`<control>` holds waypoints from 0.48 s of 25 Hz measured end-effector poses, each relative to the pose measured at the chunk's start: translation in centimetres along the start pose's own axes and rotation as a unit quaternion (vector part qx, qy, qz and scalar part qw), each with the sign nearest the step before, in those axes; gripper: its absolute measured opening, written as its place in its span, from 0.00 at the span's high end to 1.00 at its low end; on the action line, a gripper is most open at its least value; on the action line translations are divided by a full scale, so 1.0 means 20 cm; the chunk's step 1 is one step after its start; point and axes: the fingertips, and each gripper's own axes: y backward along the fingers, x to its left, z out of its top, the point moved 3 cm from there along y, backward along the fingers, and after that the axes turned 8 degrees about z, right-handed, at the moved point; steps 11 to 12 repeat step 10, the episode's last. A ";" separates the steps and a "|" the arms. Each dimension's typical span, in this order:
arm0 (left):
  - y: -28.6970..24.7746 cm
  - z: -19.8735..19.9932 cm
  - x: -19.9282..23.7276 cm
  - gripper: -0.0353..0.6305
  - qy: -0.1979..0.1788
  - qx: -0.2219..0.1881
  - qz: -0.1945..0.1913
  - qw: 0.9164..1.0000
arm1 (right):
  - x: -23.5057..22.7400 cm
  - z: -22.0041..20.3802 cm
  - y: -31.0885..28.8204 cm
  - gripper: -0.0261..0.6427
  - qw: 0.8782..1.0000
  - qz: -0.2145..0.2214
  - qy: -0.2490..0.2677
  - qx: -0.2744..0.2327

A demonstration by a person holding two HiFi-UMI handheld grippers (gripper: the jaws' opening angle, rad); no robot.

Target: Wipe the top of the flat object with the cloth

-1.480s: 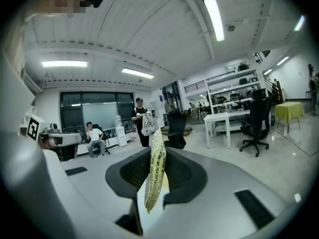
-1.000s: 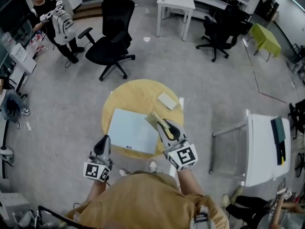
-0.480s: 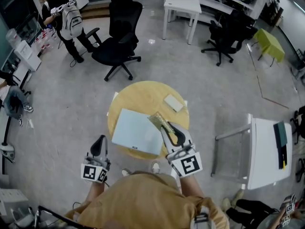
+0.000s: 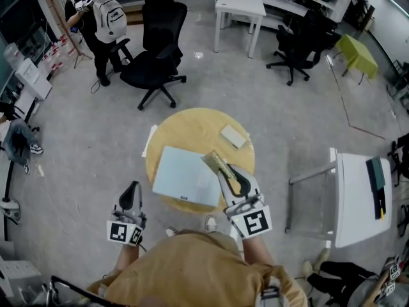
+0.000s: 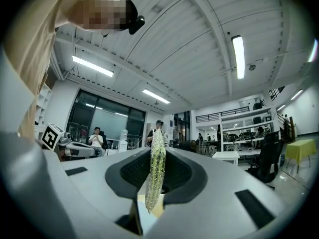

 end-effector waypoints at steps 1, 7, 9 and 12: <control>0.00 0.00 0.01 0.92 0.000 0.000 -0.003 1.000 | 0.01 0.00 0.00 0.87 1.000 -0.004 -0.001 0.000; 0.00 0.01 0.04 0.92 -0.001 -0.001 -0.019 1.000 | 0.03 0.02 0.01 0.87 1.000 -0.025 0.004 0.001; 0.00 0.02 0.05 0.92 -0.002 -0.002 -0.021 1.000 | 0.03 0.03 0.01 0.87 1.000 -0.028 0.004 0.000; 0.00 0.03 0.05 0.92 -0.002 -0.003 -0.023 1.000 | 0.03 0.03 0.01 0.87 1.000 -0.029 0.003 0.000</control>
